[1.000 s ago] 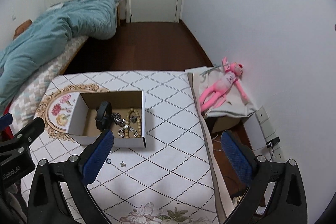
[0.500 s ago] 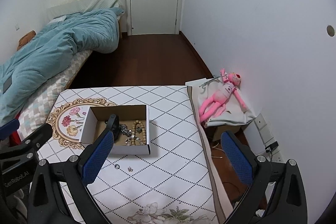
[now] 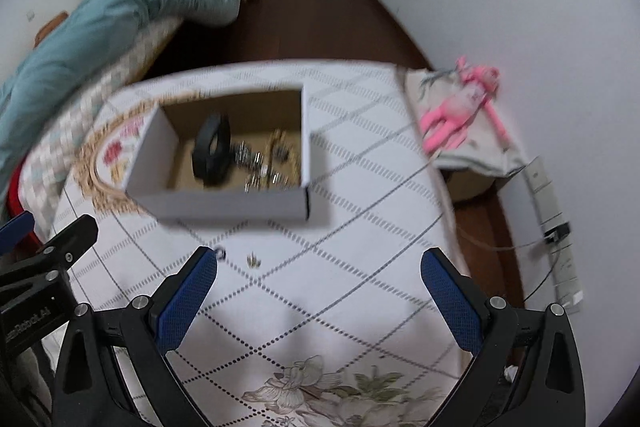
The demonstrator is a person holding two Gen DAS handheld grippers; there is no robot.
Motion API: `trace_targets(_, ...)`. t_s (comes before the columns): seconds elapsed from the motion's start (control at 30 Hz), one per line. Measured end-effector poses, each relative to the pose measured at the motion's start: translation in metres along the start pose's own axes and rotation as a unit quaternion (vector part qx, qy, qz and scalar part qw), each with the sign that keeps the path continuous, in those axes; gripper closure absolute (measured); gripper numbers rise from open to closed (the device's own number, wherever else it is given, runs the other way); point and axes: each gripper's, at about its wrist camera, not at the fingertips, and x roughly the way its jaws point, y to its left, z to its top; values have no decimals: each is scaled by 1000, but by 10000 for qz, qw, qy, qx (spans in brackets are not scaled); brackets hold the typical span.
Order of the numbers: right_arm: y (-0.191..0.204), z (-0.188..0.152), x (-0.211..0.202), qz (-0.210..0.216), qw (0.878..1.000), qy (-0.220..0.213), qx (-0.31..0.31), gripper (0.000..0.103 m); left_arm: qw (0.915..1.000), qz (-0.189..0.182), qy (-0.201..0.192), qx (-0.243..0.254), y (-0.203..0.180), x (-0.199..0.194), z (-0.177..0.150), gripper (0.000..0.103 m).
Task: Organize jewelry
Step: 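Withdraw both tools from the box toward the black ring and earring, then grasp the black ring with the left tool while the right tool grasps a small earring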
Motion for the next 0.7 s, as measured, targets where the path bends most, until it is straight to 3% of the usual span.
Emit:
trace_targets(0.13,10,-13,40,65,9996,277,-91,0,9995,163,263,22,5,27,-10,1)
trace_targets(0.37,25,-24,78,217,9991,334,-148,4,9976,340,601,-10,19,58,-25,1)
trace_targets(0.57,41,-26,83,227,9989,129,-390,45,9966,372,729,3,24,70,-31,1)
trace_targets(0.67,47,-27,81,273,9982,-4,-534,72,9968,308,729,-55,26,72,-33,1)
trace_targets(0.7,48,-27,81,270,9981,-31,-559,88,9969,282,733,-64,26,71,-33,1)
